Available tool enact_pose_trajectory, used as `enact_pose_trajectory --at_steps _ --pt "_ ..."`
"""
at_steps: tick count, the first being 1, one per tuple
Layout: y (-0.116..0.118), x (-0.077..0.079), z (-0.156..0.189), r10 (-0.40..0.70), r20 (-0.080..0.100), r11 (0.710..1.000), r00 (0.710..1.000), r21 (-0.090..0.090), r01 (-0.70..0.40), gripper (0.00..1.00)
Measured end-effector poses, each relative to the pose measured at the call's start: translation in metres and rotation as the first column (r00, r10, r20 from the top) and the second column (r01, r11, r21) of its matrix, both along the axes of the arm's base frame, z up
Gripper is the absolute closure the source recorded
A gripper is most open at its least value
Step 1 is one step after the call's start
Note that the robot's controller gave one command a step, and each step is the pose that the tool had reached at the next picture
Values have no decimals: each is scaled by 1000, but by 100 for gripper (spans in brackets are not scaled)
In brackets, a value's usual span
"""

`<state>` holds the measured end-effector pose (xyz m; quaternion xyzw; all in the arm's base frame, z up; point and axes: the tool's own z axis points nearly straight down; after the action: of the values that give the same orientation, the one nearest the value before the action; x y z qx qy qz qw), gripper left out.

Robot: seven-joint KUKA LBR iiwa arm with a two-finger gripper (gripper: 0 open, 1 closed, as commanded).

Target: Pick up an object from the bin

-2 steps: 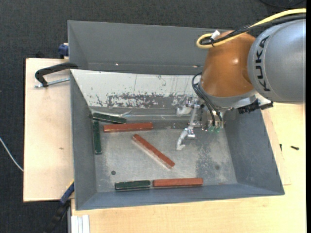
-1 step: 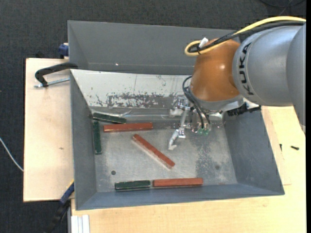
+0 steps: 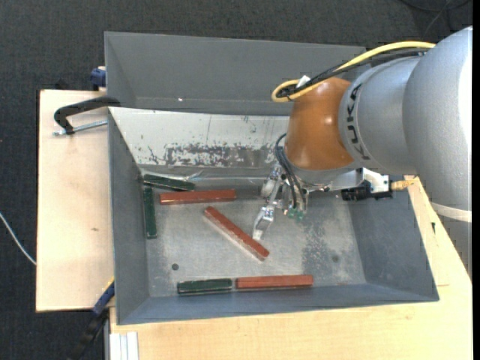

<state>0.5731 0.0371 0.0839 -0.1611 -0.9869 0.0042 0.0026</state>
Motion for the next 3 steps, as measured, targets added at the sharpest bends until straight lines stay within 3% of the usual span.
enact_pose_trajectory --at_steps 1,2,3 --pt "-1 3 1 -1 14 1000 1000 -2 1 0" --pt "-1 3 0 -1 14 1000 1000 -2 1 0" --pt "64 3 -6 -432 5 902 902 13 432 100"
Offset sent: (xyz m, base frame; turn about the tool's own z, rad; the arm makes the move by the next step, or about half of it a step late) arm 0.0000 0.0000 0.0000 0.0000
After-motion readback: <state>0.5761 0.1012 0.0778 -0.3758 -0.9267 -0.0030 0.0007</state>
